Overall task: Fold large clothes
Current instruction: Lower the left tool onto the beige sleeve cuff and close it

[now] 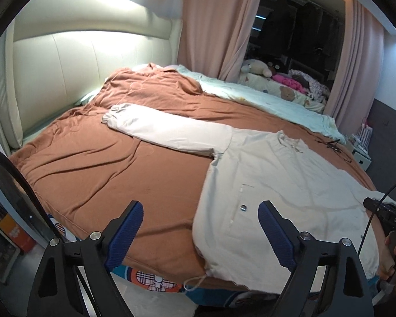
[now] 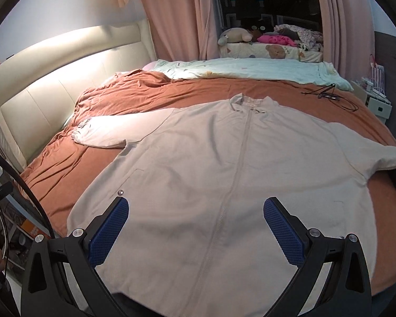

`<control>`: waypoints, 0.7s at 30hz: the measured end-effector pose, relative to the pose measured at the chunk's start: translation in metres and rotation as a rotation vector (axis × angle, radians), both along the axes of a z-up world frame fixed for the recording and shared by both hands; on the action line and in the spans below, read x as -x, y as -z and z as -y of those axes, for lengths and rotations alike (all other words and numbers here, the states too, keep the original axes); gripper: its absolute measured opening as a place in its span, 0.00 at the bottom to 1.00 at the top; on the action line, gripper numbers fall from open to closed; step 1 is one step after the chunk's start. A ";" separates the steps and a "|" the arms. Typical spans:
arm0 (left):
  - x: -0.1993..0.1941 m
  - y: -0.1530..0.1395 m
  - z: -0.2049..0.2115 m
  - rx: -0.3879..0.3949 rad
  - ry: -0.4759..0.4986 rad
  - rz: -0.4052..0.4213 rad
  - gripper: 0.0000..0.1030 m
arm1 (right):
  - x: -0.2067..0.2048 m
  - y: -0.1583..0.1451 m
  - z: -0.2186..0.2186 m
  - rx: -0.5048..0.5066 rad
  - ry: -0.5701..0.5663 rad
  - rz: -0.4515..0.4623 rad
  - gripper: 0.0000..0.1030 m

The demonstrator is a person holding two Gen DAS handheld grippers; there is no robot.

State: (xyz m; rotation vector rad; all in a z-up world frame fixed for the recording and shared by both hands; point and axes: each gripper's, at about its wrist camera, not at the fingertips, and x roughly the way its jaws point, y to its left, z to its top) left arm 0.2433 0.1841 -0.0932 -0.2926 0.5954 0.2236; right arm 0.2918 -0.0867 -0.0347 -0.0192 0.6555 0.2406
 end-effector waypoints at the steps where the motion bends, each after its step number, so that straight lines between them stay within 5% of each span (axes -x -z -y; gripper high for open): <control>1: -0.004 0.002 -0.003 0.002 -0.002 -0.006 0.84 | -0.011 0.002 -0.002 -0.008 -0.003 -0.007 0.99; 10: -0.073 0.021 -0.063 0.019 -0.031 -0.063 0.73 | -0.085 0.017 -0.023 -0.052 -0.020 -0.061 0.91; 15: -0.117 0.026 -0.105 0.039 -0.061 -0.076 0.70 | -0.125 0.021 -0.032 -0.076 -0.046 -0.093 0.76; 21: -0.158 0.033 -0.150 0.089 -0.096 -0.077 0.62 | -0.168 0.029 -0.040 -0.088 -0.055 -0.120 0.75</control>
